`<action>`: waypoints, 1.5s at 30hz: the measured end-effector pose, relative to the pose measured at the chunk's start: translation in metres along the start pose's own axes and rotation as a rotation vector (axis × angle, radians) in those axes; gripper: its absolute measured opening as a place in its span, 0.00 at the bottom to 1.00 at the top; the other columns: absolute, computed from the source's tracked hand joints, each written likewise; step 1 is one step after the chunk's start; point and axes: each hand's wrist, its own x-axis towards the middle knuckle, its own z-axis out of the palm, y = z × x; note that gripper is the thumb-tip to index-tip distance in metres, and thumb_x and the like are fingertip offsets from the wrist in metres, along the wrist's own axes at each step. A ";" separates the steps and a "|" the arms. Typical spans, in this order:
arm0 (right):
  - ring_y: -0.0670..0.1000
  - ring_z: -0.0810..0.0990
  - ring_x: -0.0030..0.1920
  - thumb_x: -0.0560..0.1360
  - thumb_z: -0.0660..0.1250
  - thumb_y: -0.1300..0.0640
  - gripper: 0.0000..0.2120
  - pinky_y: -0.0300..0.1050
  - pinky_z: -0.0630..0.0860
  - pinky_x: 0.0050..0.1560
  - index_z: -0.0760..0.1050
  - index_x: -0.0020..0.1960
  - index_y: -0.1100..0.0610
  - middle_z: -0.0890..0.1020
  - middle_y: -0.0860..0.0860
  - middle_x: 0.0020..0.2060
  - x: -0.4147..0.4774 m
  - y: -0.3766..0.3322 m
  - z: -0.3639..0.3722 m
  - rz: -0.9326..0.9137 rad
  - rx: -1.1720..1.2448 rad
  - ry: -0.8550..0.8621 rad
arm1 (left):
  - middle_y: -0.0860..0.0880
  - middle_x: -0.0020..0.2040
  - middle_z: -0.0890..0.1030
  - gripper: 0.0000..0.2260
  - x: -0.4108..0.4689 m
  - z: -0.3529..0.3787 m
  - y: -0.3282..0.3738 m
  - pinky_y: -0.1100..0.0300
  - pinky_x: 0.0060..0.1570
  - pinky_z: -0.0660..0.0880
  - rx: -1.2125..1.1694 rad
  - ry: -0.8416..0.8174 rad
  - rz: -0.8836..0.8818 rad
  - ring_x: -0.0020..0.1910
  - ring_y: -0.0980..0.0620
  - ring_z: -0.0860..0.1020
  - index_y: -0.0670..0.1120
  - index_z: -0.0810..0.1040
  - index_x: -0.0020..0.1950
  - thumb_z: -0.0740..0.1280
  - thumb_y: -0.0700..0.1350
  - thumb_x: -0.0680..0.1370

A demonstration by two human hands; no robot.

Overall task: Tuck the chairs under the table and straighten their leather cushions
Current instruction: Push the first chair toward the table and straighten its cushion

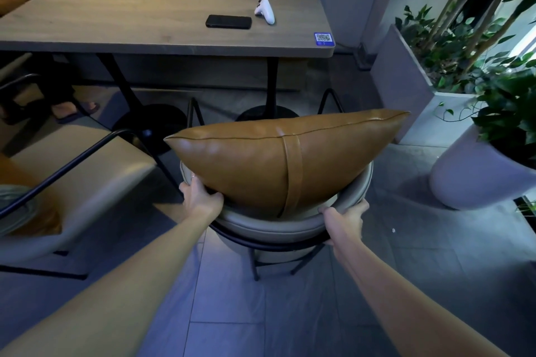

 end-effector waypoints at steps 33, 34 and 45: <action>0.74 0.65 0.74 0.77 0.66 0.54 0.49 0.58 0.74 0.64 0.33 0.83 0.48 0.36 0.63 0.82 0.010 -0.057 0.036 -0.249 -0.477 -0.014 | 0.36 0.79 0.40 0.53 0.005 0.037 0.025 0.42 0.68 0.65 0.123 0.037 -0.061 0.77 0.32 0.54 0.50 0.36 0.81 0.74 0.52 0.73; 0.74 0.64 0.74 0.77 0.66 0.57 0.48 0.57 0.74 0.63 0.34 0.83 0.49 0.36 0.64 0.82 0.010 -0.057 0.037 -0.252 -0.491 -0.013 | 0.35 0.79 0.40 0.52 0.007 0.038 0.023 0.43 0.68 0.66 0.133 0.046 -0.041 0.77 0.32 0.54 0.50 0.35 0.81 0.73 0.51 0.73; 0.75 0.63 0.75 0.78 0.68 0.53 0.46 0.60 0.72 0.67 0.40 0.84 0.54 0.38 0.65 0.82 0.028 -0.075 0.051 -0.304 -0.498 -0.041 | 0.36 0.79 0.41 0.48 0.047 0.038 0.032 0.45 0.69 0.64 0.115 0.088 -0.004 0.76 0.32 0.56 0.51 0.37 0.81 0.69 0.47 0.75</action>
